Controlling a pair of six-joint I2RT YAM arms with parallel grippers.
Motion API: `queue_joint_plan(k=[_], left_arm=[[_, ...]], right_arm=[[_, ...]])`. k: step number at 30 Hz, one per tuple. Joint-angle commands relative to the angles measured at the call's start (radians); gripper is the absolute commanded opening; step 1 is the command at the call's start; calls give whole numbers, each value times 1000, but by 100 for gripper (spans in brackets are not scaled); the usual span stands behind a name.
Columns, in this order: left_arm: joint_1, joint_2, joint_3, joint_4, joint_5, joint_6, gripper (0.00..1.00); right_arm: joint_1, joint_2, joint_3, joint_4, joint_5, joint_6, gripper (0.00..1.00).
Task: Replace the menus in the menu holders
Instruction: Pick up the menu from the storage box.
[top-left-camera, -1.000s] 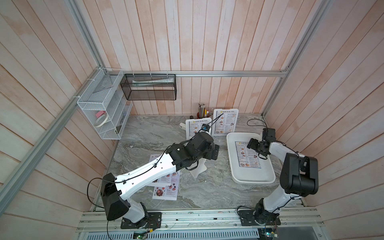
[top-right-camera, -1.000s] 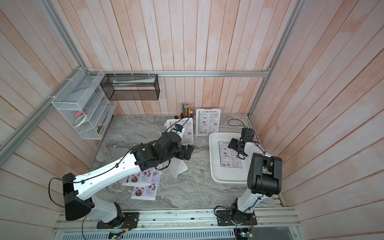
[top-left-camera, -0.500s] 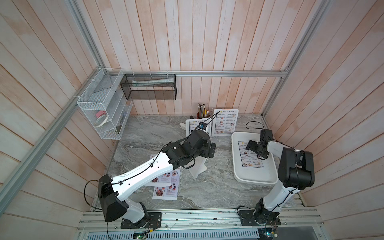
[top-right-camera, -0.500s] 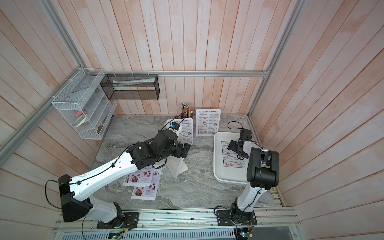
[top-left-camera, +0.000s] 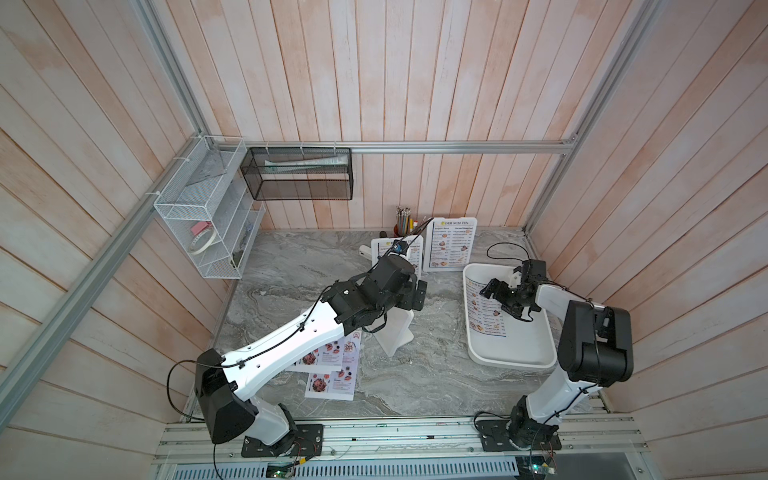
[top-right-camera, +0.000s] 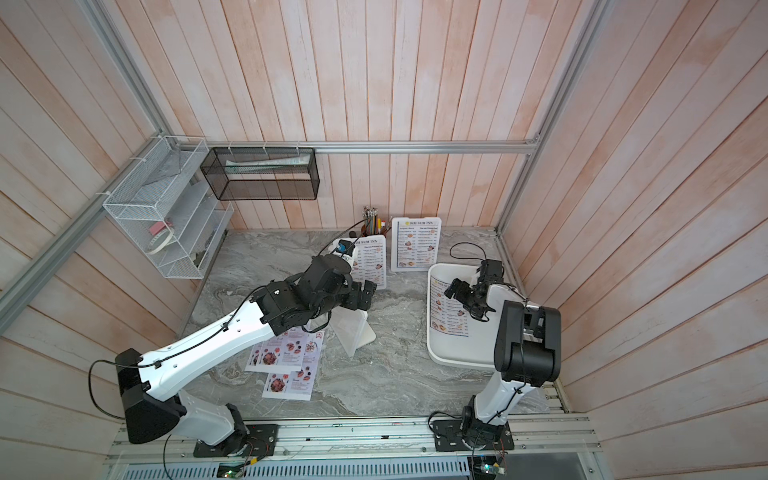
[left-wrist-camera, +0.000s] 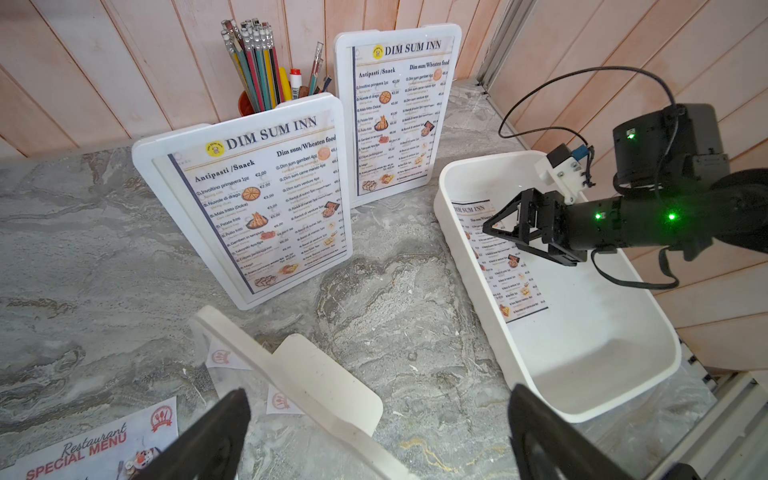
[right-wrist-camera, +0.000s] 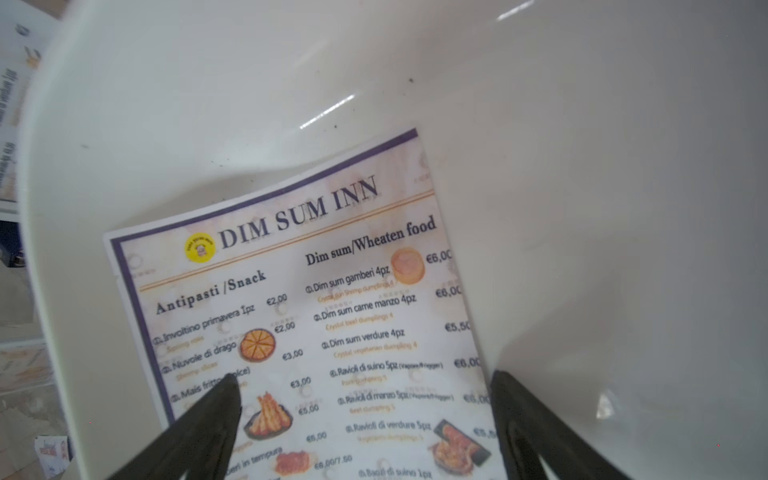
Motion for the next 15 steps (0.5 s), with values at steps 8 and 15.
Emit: queue_joint_plan(k=[8,15], left_arm=[[0,-13,17,11,0,10,99],[0,-13,19,8,0,7,99]], right_arm=[[-2,56,6,-75,95,-77,96],[-2,43,4,-86,122,-88,98]])
